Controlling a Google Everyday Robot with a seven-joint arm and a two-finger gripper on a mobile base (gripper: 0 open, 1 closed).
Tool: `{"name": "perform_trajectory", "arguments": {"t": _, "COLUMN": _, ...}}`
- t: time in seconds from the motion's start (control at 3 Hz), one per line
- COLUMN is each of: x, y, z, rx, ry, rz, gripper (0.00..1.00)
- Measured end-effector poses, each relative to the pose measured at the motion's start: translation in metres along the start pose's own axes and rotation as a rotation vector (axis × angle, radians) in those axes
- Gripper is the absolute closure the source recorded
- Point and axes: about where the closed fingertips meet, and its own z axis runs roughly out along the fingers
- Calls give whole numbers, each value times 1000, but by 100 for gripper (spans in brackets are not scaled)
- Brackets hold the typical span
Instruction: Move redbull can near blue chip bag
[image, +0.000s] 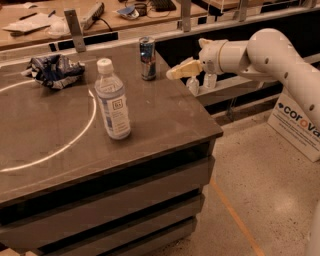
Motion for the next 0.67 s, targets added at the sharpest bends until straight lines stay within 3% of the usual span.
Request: {"name": "perform_trajectory", "arguments": {"t": 0.67, "x": -8, "y": 15, "z": 65, "rx": -78, "ry": -24, "rz": -9, "gripper": 0}}
